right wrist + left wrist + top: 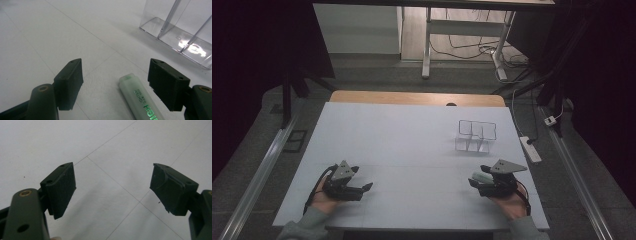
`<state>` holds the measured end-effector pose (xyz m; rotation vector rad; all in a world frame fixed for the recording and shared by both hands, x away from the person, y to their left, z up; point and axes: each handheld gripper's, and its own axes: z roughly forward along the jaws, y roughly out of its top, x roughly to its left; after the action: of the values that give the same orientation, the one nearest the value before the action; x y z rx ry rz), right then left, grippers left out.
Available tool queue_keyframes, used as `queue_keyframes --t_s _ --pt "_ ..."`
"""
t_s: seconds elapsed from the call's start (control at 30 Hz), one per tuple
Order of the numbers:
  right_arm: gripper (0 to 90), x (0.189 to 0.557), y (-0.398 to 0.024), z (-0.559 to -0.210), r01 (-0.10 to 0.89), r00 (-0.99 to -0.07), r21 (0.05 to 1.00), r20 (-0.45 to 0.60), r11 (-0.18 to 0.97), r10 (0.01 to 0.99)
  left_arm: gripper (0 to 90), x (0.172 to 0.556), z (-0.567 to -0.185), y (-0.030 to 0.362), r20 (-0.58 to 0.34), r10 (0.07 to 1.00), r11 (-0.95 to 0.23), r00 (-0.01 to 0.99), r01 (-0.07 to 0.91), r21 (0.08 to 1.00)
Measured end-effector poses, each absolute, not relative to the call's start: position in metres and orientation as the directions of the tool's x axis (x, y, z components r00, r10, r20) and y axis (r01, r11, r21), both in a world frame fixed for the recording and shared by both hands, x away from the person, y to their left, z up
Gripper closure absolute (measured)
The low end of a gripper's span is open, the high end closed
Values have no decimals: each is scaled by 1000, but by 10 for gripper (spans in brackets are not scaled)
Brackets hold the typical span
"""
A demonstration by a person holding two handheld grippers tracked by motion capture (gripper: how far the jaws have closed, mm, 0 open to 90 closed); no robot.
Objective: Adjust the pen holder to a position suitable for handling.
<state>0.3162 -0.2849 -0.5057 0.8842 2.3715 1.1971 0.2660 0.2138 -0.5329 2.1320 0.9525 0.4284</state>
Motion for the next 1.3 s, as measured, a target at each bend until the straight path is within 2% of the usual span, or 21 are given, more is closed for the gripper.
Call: queue_keyframes --t_s 0.23,0.43,0.93,1.3 --pt "289 317 -284 -503 377 -748 805 -27 458 663 206 266 -533 214 0 745 -443 667 494 748" --pt "265 317 -283 -497 363 -728 788 -92 497 679 205 266 -533 214 -2 743 -443 669 494 748" --pt "298 332 -288 -476 429 -691 772 -53 468 721 205 267 -533 214 2 747 -443 664 496 747" --pt "344 344 -302 -468 479 -627 767 -40 426 778 205 267 -535 212 4 746 -450 666 500 740"
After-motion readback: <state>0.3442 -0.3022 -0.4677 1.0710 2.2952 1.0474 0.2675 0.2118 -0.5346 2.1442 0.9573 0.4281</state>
